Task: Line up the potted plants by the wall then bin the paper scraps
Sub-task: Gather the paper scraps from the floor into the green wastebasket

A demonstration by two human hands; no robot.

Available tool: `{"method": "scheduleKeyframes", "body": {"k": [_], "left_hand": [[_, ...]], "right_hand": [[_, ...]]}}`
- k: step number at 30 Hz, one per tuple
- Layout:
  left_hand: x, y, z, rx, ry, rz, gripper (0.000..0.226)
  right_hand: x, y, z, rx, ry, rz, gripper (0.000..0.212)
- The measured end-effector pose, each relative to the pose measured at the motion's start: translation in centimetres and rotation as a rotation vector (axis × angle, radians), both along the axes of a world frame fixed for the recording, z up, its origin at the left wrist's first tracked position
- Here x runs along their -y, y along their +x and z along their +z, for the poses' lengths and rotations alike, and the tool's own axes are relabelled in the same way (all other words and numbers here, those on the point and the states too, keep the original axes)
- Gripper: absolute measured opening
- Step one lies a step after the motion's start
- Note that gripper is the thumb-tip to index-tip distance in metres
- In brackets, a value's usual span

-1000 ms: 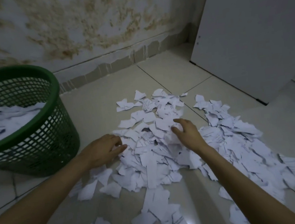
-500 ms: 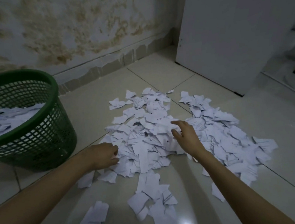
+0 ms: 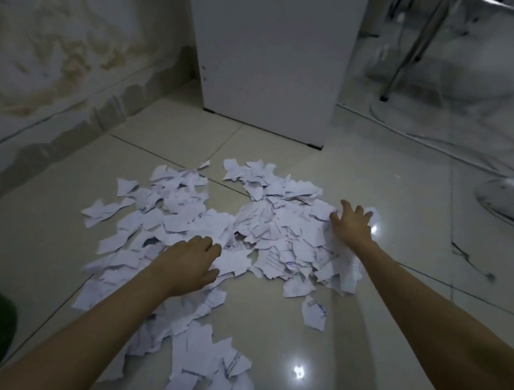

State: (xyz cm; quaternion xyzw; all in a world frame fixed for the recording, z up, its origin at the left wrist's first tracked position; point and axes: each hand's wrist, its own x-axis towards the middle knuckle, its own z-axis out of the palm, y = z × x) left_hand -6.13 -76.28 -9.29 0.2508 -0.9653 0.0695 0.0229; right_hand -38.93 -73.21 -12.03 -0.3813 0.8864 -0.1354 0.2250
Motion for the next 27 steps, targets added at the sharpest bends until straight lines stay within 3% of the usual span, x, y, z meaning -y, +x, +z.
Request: {"method": "scheduleKeyframes", "body": {"k": [4,8,11,14,16,18,27], "left_hand": [[0.1,-0.6,-0.1,-0.01,-0.027,-0.021,0.036],[0.1,0.1,-0.6,0.039,0.026,0.008,0.037],[0.3,1.4,-1.2,0.005,0.075,0.024,0.034],[0.1,2.8,-1.6,0.005,0.078,0.064,0.031],[0.0,3.6,-1.8,0.006,0.078,0.077,0.031],[0.0,4.2,-2.0,0.006,0.073,0.087,0.032],[-1.5,6.6,-2.4,0.079,0.128,0.16,0.032]], "right_hand": [[0.6,1.7,-0.6,0.07,0.111,0.012,0.057],[0.9,7.1,-1.2,0.132,0.077,0.253,0.055],[0.4,9.1,-0.4,0.288,-0.034,0.444,0.05],[0.6,7.8,0.2,0.147,-0.201,0.357,0.047],[1.0,6.5,-0.1,0.045,-0.091,0.28,0.053],[1.3,6.8,-0.5,0.077,0.078,0.281,0.062],[-1.6,17.1,0.9,0.151,0.228,0.819,0.061]]}}
